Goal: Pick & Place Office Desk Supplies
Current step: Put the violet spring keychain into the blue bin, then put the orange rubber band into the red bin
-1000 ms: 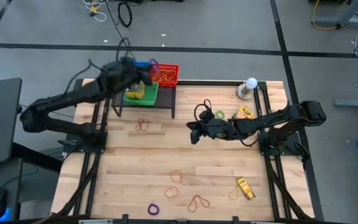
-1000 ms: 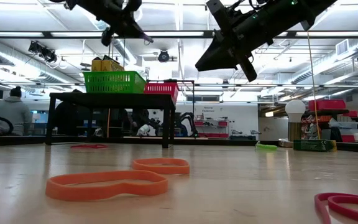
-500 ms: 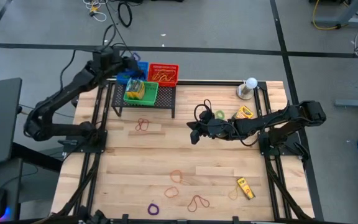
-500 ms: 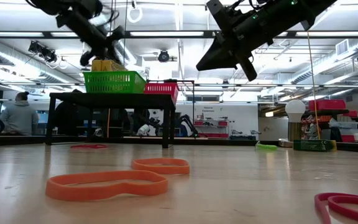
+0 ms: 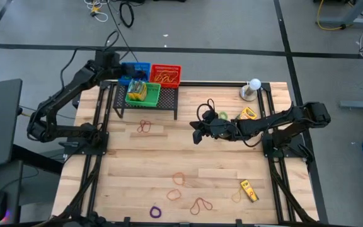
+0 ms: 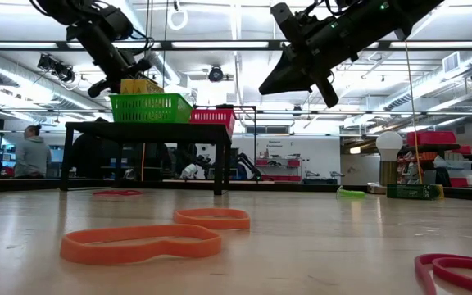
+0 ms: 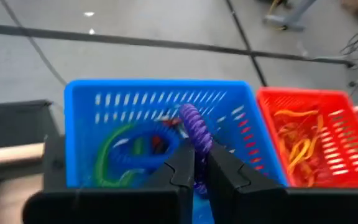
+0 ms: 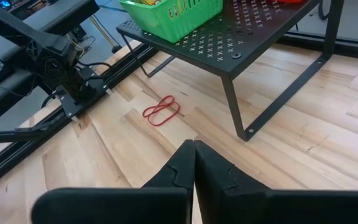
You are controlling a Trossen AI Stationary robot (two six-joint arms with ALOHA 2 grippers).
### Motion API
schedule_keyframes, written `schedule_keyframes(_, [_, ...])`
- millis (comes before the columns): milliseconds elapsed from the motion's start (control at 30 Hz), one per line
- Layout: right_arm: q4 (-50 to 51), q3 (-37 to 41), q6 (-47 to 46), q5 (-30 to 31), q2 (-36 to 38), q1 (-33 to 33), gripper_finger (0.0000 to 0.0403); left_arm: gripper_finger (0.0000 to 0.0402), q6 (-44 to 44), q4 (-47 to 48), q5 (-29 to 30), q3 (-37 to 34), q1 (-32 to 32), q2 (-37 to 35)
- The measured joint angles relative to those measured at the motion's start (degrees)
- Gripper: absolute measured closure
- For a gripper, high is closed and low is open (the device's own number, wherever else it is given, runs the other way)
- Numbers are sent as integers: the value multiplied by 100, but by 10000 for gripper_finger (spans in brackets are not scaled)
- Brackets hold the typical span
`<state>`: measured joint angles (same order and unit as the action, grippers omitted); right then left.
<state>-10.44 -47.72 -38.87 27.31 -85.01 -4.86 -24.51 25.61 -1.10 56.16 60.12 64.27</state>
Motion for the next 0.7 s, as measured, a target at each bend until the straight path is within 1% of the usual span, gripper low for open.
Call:
schedule_keyframes(100, [0, 0, 40, 0, 0, -2, 394, 354, 48, 120, 267, 0, -4, 0])
schedule_keyframes(300, [-2, 0, 78, 0, 0, 0, 394, 299, 116, 139, 296, 0, -4, -2])
schedule_keyframes(467, [0, 0, 78, 0, 0, 0, 394, 266, 171, 139, 296, 0, -6, -63])
schedule_keyframes(600, [0, 0, 78, 0, 0, 0, 394, 257, 588, 137, 301, 0, -6, -286])
schedule_keyframes(700, [-2, 0, 80, -2, 0, 0, 394, 268, 886, 137, 305, 0, -88, -630])
